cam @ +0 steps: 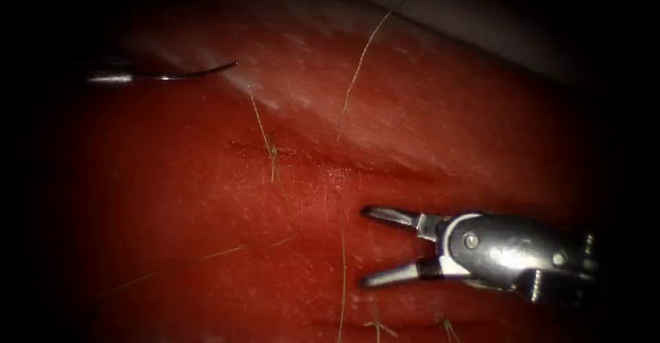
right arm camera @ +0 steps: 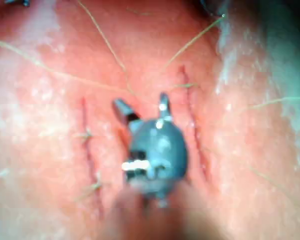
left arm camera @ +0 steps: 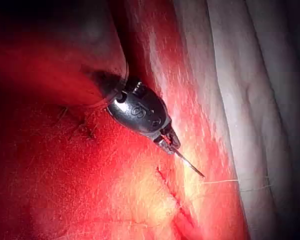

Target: Wound Closure

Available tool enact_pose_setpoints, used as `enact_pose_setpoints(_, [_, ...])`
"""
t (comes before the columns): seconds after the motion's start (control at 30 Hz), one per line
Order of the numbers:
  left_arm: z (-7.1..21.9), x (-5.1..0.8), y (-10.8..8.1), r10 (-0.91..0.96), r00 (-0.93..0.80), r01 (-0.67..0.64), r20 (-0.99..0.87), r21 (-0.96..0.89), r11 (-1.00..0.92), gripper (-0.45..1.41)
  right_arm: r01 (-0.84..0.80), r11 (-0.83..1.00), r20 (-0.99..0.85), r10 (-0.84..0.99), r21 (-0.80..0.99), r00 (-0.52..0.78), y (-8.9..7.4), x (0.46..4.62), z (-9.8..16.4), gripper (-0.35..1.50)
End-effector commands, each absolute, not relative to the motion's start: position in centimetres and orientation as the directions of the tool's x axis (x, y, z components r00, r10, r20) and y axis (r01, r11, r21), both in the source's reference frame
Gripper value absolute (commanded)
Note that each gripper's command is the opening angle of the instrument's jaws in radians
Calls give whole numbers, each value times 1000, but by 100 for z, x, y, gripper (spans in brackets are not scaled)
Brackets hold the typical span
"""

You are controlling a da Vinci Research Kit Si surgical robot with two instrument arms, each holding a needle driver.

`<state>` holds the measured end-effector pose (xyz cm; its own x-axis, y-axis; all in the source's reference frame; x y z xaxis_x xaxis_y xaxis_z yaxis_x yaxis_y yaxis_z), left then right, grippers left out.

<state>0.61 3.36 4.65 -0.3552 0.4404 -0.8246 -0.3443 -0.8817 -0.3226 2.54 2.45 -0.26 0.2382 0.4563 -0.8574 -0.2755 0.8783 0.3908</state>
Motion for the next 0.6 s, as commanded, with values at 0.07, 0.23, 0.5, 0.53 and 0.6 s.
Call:
enact_pose_setpoints(0.07, [471,55,333,441,-354,-344,-825,-324,-882,-35,-292,880,-861,446,374,244,258,267,10,123])
enact_pose_setpoints(0.23, [472,55,333,441,-354,-344,-825,-323,-882,-35,-323,862,-843,476,390,253,262,277,54,101])
enact_pose_setpoints(0.5, [472,54,333,440,-357,-344,-824,-322,-882,-35,-304,857,-835,492,416,247,255,295,48,41])
enact_pose_setpoints(0.53, [472,54,333,440,-357,-344,-824,-322,-882,-35,-288,860,-834,492,422,248,253,298,47,-27])
enact_pose_setpoints(0.6, [472,55,333,441,-357,-344,-824,-323,-882,-35,-252,865,-837,490,433,243,249,299,44,-35])
